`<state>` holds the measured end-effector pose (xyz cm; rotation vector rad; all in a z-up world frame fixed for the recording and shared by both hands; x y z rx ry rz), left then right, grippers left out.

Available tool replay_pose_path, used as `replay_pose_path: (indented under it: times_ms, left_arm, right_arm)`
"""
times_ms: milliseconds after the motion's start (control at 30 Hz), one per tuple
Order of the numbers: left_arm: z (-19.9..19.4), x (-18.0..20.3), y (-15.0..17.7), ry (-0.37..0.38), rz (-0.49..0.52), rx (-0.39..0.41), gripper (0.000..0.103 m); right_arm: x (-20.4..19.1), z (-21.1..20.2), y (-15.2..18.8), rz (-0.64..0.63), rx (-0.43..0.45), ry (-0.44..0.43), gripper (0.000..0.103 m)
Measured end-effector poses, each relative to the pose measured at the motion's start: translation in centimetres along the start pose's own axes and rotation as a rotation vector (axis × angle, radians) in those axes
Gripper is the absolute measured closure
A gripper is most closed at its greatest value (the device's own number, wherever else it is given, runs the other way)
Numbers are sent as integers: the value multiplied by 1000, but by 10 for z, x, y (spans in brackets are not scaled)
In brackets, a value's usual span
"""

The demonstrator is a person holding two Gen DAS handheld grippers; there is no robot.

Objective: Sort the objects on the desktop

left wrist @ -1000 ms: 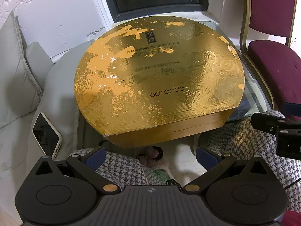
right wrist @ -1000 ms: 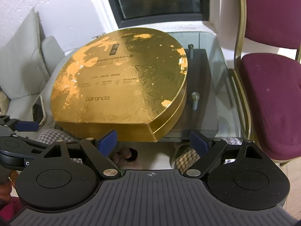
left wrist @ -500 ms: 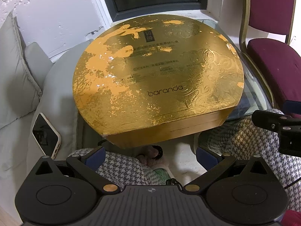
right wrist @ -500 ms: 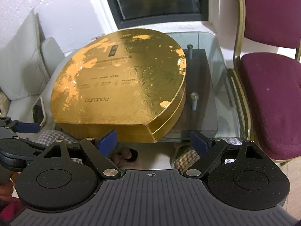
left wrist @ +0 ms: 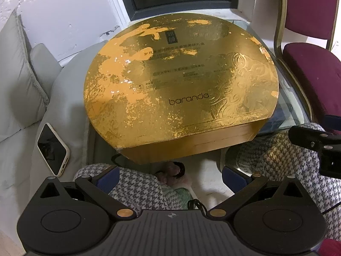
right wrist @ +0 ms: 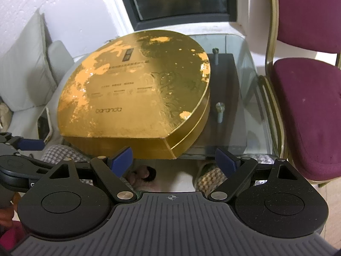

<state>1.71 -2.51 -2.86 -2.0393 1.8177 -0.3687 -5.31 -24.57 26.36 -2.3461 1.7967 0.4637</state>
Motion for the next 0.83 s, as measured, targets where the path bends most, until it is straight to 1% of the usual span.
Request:
replay_pose_path:
  times_ms: [233,433,533,700,800,833]
  left_arm:
    - [0,13,-5,-11,47,16,1]
    - [3,22,-11,-24,65,13,1]
    - [5,26,-15,-27,74,12,1]
    - [10,32,-27,-18,80,38,1]
    - [14,37,-35,-14,81,51,1]
    - [15,39,-37,-11,82,54,1]
  right_arm:
    - [17,4,1,51,8,-2,14]
    - [31,8,2,92,16,-1,14]
    - [50,10,0,159,42,16,14]
    - [83,12,-3,270,86,46,14]
    - [114,13,-6,362,123,102,14]
    - [125,15,-7,389,140,124,12]
Point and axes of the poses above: each gripper's, at about its wrist camera, not at the fingertips, and z roughly the way its jaws point, x to its right, y to its underside, the point moved 3 cm from there along z, roughly the way its jaws point, and after that the axes turned 12 degrees about -z, right-handed, at the moved point
